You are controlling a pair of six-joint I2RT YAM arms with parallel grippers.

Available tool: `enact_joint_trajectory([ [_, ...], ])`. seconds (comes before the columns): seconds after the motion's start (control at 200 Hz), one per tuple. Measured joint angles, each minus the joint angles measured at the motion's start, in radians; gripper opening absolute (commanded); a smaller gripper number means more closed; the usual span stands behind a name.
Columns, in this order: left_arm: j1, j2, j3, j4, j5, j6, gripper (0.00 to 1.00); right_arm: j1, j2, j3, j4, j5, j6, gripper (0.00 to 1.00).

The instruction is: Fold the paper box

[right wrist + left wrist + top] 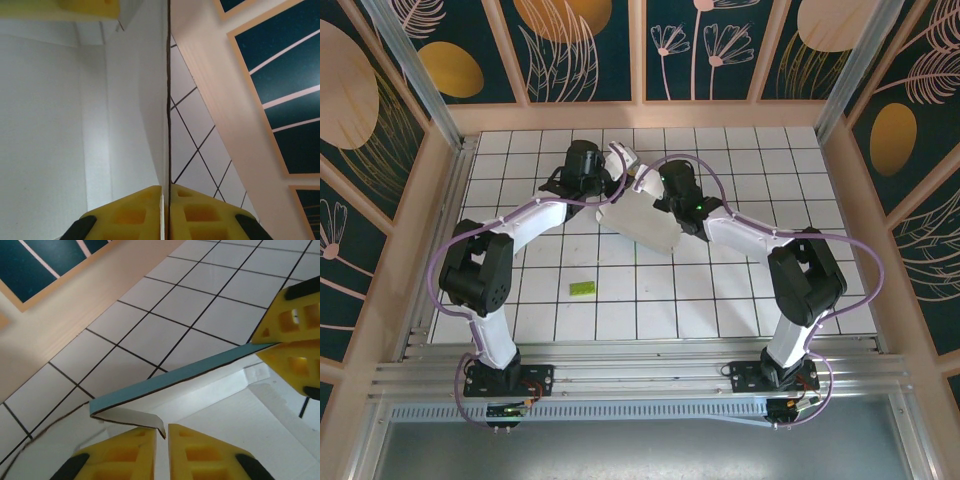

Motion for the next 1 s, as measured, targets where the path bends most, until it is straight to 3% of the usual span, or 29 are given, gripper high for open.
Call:
enact_joint_trajectory([
  [0.15,-0.003,0.009,-0.028,0.021,-0.091,0.019,0.25,0.0,0.002,0.009,-0.026,-0.022,-0.005,0.12],
  [0.24,0.002,0.008,-0.058,0.037,-0.107,0.016,0.36,-0.006,0.008,0.011,-0.033,-0.031,-0.023,0.13],
  [0.325,0.018,0.008,-0.077,0.037,-0.079,-0.004,0.45,-0.019,0.016,0.011,-0.037,-0.037,-0.045,0.13],
  [0.475,0.058,-0.013,-0.084,0.043,0.005,-0.118,0.44,-0.047,0.032,0.029,-0.037,-0.045,-0.077,0.13],
  [0.616,0.077,-0.078,-0.114,0.134,0.059,-0.414,0.4,-0.056,0.038,0.029,-0.022,-0.056,-0.092,0.12],
  [0.761,0.072,-0.115,-0.147,0.307,0.095,-0.924,0.47,-0.057,0.039,0.021,0.007,-0.063,-0.106,0.12],
  [0.891,0.058,-0.066,-0.146,0.427,0.124,-1.333,0.51,-0.06,0.04,-0.004,0.043,-0.068,-0.111,0.12],
  [0.996,0.033,0.021,-0.144,0.52,0.134,-1.567,0.53,-0.064,0.039,-0.014,0.061,-0.074,-0.11,0.12],
])
